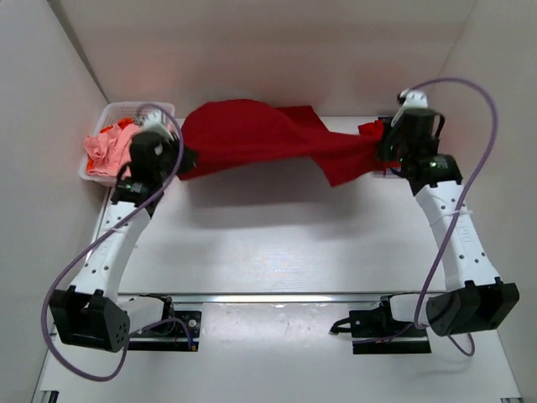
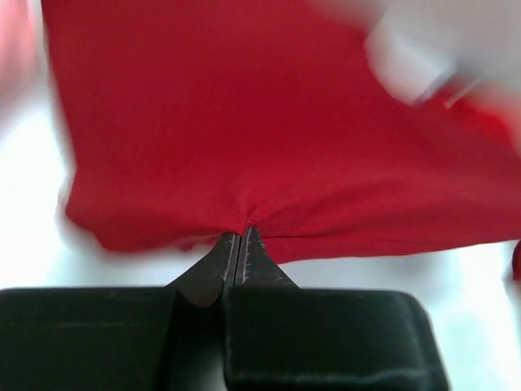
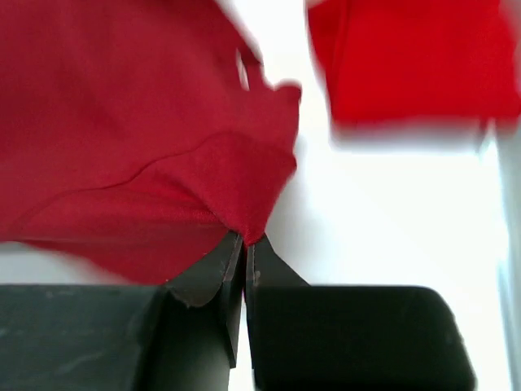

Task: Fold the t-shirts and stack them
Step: Flatten out the tshirt

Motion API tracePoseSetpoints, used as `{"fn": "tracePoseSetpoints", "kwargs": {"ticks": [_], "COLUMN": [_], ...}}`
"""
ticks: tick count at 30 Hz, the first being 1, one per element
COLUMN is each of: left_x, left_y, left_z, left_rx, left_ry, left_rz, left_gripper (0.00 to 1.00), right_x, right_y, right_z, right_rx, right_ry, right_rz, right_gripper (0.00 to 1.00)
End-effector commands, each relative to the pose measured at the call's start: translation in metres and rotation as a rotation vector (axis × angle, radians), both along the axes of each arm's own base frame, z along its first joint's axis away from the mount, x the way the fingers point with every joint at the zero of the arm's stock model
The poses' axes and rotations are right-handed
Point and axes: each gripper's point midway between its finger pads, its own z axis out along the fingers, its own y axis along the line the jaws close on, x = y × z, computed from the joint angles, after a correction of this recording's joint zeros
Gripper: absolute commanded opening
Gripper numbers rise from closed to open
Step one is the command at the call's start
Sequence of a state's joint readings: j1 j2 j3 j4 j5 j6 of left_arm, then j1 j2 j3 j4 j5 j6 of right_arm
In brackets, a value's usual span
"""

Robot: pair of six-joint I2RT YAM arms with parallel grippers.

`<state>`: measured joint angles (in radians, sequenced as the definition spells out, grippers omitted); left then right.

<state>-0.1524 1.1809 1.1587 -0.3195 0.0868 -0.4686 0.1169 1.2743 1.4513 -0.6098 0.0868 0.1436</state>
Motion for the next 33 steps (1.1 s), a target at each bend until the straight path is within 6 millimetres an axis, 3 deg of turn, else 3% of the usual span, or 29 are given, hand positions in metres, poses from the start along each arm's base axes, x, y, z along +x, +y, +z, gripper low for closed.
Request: {"fn": "tracePoseSetpoints", "kwargs": {"ticks": [1, 3, 6, 9, 10, 16, 20, 26, 33], "left_x": [-0.041, -0.069, -0.101, -0.127, -0.128, -0.160, -0.156, -0.132, -0.096], "left_y": [0.003, 0.009, 0.026, 0.027, 0.027, 0.025, 0.031, 0.031, 0.028], "left_z": [-0.071, -0.132, -0.180, -0.204, -0.201, -0.230, -0.228, -0.227, -0.225], "left_rx": [0.017, 0.014, 0.008, 0.031, 0.023, 0.019, 0.005, 0.005, 0.014], "left_ry": [0.149, 0.283, 0.401, 0.482, 0.481, 0.615, 0.631, 0.625, 0.646], "left_rz": [-0.010, -0.002, 0.044, 0.057, 0.061, 0.060, 0.099, 0.119, 0.118], "left_gripper": [0.00, 0.00, 0.00, 0.00, 0.00, 0.00, 0.00, 0.00, 0.00], "right_x": [-0.040, -0.060, -0.097, -0.131, -0.145, -0.191, -0.189, -0.141, -0.100], "right_y": [-0.005, -0.004, -0.002, -0.005, -0.002, 0.008, 0.012, 0.005, 0.002], "right_z": [-0.036, -0.071, -0.124, -0.168, -0.182, -0.221, -0.233, -0.224, -0.229], "right_rx": [0.054, 0.082, 0.106, 0.143, 0.164, 0.252, 0.249, 0.296, 0.265], "right_ry": [0.063, 0.148, 0.320, 0.483, 0.550, 0.758, 0.807, 0.755, 0.760], "right_rz": [-0.018, -0.023, -0.043, -0.090, -0.087, -0.081, -0.065, -0.050, -0.030], "right_gripper": [0.01, 0.00, 0.00, 0.00, 0.00, 0.00, 0.00, 0.00, 0.00]}}
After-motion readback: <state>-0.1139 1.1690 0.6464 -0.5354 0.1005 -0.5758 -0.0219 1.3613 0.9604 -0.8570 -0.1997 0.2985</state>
